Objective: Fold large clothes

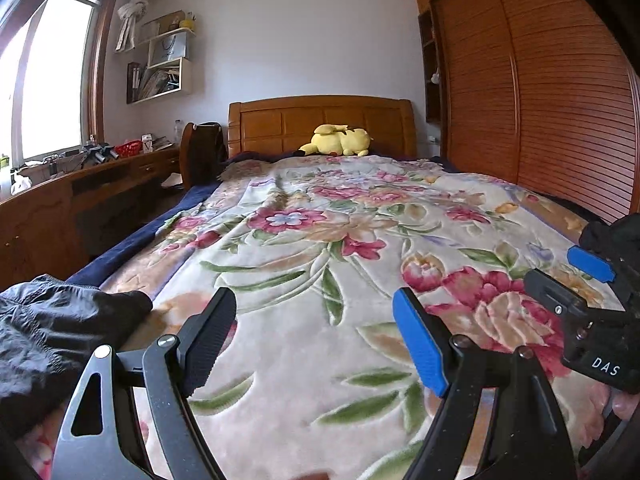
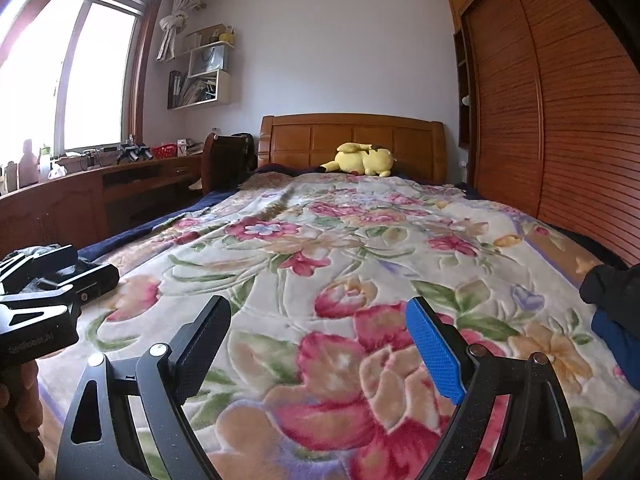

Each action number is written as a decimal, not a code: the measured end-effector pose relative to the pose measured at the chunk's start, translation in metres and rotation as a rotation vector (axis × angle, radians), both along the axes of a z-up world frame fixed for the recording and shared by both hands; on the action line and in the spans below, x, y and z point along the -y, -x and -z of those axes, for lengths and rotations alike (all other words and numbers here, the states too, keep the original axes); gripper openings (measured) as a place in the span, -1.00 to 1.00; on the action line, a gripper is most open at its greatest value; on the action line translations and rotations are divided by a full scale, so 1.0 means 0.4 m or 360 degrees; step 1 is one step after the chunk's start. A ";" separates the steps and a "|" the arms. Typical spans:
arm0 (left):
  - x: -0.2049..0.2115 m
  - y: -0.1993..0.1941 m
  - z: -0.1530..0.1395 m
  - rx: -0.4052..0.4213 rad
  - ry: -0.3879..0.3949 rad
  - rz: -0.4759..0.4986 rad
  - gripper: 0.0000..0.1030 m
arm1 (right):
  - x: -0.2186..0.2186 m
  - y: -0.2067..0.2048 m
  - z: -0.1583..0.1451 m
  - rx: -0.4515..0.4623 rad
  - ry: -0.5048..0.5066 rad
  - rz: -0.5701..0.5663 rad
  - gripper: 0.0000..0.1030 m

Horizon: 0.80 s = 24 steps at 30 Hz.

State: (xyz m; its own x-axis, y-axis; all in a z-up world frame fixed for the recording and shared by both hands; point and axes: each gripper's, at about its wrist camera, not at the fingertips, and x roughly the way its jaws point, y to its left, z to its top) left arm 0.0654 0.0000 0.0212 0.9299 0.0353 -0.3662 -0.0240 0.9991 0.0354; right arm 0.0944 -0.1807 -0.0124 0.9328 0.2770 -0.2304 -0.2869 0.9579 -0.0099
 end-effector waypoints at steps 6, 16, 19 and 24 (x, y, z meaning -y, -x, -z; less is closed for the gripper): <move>-0.004 0.002 -0.005 0.0021 0.0012 -0.0015 0.58 | 0.012 0.004 -0.002 -0.0008 -0.0015 -0.0005 0.75; 0.000 0.002 -0.003 0.0019 0.0008 -0.0010 0.58 | 0.021 0.010 -0.005 -0.0013 -0.0029 -0.0011 0.75; 0.000 0.003 -0.004 0.0020 0.0009 -0.0009 0.58 | 0.024 0.011 -0.005 -0.0017 -0.0035 -0.0013 0.75; 0.001 0.002 -0.003 0.0018 0.0008 -0.0008 0.58 | 0.027 0.012 -0.005 -0.0019 -0.0043 -0.0016 0.75</move>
